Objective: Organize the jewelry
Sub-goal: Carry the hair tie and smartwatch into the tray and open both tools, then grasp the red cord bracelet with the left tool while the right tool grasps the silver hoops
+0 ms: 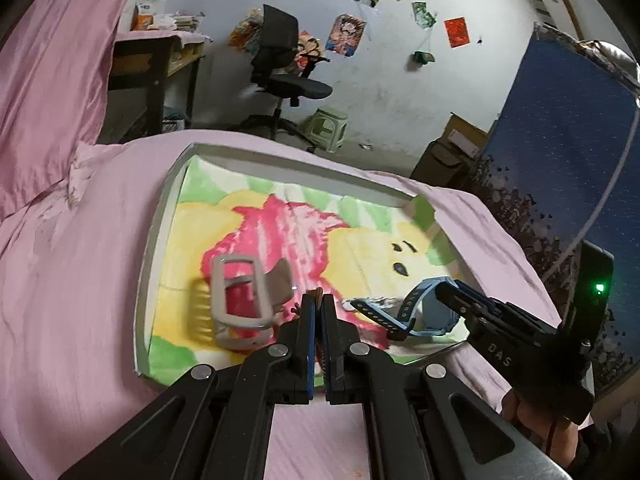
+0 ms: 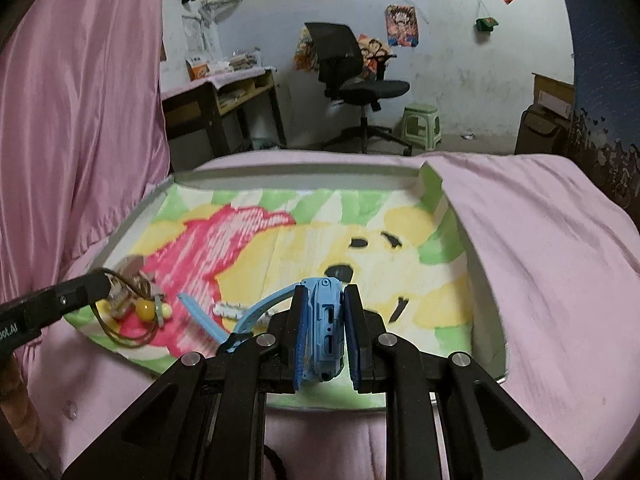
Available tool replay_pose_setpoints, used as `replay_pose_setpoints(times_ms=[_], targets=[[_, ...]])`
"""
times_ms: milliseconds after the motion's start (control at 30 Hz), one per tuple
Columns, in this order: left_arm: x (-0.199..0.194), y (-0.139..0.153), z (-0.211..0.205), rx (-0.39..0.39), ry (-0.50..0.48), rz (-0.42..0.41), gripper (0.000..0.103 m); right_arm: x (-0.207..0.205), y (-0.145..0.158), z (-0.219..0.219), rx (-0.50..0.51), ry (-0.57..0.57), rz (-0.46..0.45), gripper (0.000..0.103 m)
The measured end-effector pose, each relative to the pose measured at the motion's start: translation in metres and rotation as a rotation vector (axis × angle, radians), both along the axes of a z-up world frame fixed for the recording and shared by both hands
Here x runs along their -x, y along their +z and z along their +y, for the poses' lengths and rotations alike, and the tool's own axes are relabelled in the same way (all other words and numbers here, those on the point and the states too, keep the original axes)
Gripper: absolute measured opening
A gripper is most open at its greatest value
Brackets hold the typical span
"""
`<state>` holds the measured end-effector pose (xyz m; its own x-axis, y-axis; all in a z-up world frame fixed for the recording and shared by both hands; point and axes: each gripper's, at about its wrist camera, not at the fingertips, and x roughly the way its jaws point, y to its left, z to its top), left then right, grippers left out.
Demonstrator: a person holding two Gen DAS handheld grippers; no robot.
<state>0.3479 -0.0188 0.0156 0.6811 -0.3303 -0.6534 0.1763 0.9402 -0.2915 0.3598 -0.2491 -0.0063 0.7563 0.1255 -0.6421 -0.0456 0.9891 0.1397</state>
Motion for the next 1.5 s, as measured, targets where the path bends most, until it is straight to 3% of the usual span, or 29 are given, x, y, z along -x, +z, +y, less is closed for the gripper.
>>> replay_pose_setpoints(times_ms=[133, 200, 233, 433, 533, 600, 667, 767, 900, 967, 1200, 1300, 1500], targets=[[0.007, -0.006, 0.005, -0.014, 0.015, 0.001, 0.003, 0.001, -0.001, -0.001, -0.006, 0.011, 0.003, 0.019], [0.011, -0.007, 0.004, -0.032, 0.015, -0.005, 0.004, 0.005, 0.002, -0.002, -0.016, 0.009, -0.006, 0.04], [0.014, -0.007, 0.004, -0.042, 0.014, -0.011, 0.004, 0.008, 0.004, -0.003, -0.02, 0.008, -0.015, 0.043], [0.035, 0.0, -0.001, -0.091, 0.022, -0.064, 0.006, 0.029, 0.016, -0.004, -0.029, 0.04, -0.063, 0.045], [0.047, 0.007, -0.003, -0.098, 0.028, -0.085, 0.007, 0.047, 0.026, -0.005, -0.034, 0.055, -0.113, 0.055], [0.054, 0.01, -0.001, -0.095, 0.032, -0.097, 0.012, 0.06, 0.033, -0.006, -0.039, 0.064, -0.145, 0.059], [0.061, 0.014, 0.0, -0.092, 0.043, -0.112, 0.035, 0.07, 0.039, -0.007, -0.047, 0.07, -0.167, 0.064], [0.077, 0.021, 0.003, -0.092, 0.077, -0.162, 0.06, 0.085, 0.047, -0.008, -0.052, 0.081, -0.194, 0.067], [0.096, 0.029, 0.005, -0.093, 0.092, -0.203, 0.068, 0.104, 0.054, -0.009, -0.057, 0.092, -0.228, 0.075], [0.107, 0.033, 0.006, -0.097, 0.108, -0.23, 0.08, 0.113, 0.058, -0.01, -0.06, 0.095, -0.247, 0.081], [0.145, 0.034, 0.009, -0.086, 0.153, -0.287, 0.097, 0.147, 0.067, -0.014, -0.055, 0.124, -0.308, 0.1], [0.161, 0.034, 0.008, -0.092, 0.163, -0.315, 0.102, 0.161, 0.069, -0.015, -0.044, 0.141, -0.331, 0.102], [0.186, 0.032, 0.001, -0.119, 0.151, -0.345, 0.103, 0.184, 0.07, -0.017, -0.023, 0.168, -0.345, 0.102]])
